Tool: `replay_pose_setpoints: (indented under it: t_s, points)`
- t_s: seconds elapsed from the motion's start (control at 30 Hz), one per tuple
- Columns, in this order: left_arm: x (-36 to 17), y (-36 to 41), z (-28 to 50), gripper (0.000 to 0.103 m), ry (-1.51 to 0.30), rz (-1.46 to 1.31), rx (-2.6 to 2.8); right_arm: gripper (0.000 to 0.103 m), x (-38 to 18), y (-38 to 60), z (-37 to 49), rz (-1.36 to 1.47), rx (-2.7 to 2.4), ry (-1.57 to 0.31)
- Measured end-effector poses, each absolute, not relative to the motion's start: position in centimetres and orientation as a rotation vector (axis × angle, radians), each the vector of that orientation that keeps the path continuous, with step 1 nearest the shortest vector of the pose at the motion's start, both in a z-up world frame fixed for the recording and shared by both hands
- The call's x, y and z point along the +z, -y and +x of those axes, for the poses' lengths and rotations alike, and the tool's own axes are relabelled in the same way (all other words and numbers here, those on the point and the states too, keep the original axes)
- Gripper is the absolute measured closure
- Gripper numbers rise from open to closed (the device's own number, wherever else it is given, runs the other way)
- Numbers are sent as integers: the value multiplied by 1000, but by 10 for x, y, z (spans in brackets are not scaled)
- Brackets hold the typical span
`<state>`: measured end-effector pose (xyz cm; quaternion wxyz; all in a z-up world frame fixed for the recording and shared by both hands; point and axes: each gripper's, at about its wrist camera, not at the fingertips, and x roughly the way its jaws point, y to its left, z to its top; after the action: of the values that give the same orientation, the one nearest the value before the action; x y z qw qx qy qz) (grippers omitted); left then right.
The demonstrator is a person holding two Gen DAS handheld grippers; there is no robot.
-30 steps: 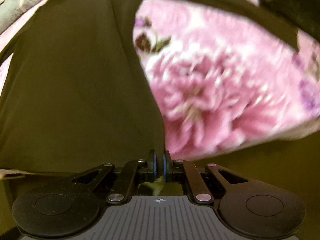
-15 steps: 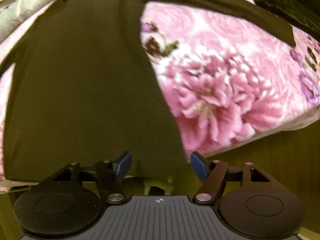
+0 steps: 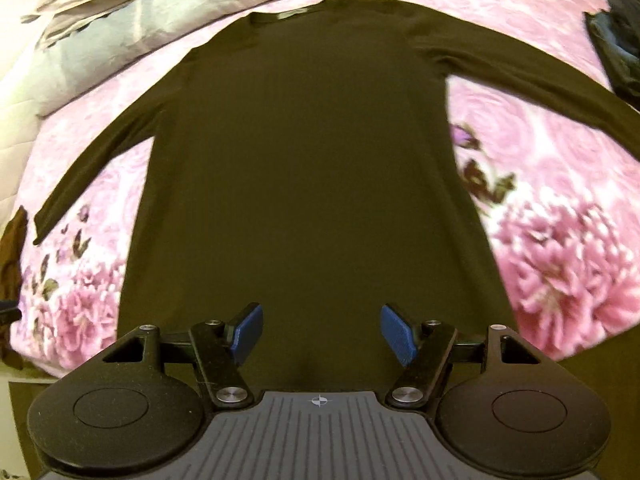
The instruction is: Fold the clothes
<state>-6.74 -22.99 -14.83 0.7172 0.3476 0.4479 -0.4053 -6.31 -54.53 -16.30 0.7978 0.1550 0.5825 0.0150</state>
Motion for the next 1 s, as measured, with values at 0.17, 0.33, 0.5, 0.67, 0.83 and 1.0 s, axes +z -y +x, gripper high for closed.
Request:
replay_pose_setpoints:
  t_s: [0.17,0.33,0.5,0.67,0.83,1.0]
  points:
    - [-132,230,-37,71,-956,776,-825,34,-167,552,-30,358,52,-1245]
    - [-126,229,14,67,-907,792,-785,34,-157,526,2,299,115,-1204]
    - [-145,226,104,67,-892,825,-781,34,-157,477,31,321,116,-1180]
    - [-192,231,205,67,-888,862,-886,34,-168,402,57,302,88,-1183]
    - [-257,240,282,68,-933,890,-1029,34,-192,330,76,265,87,-1235]
    - [-282,242,325,101,-1010,878,-1136,34,-212,281,85,218,105,-1317]
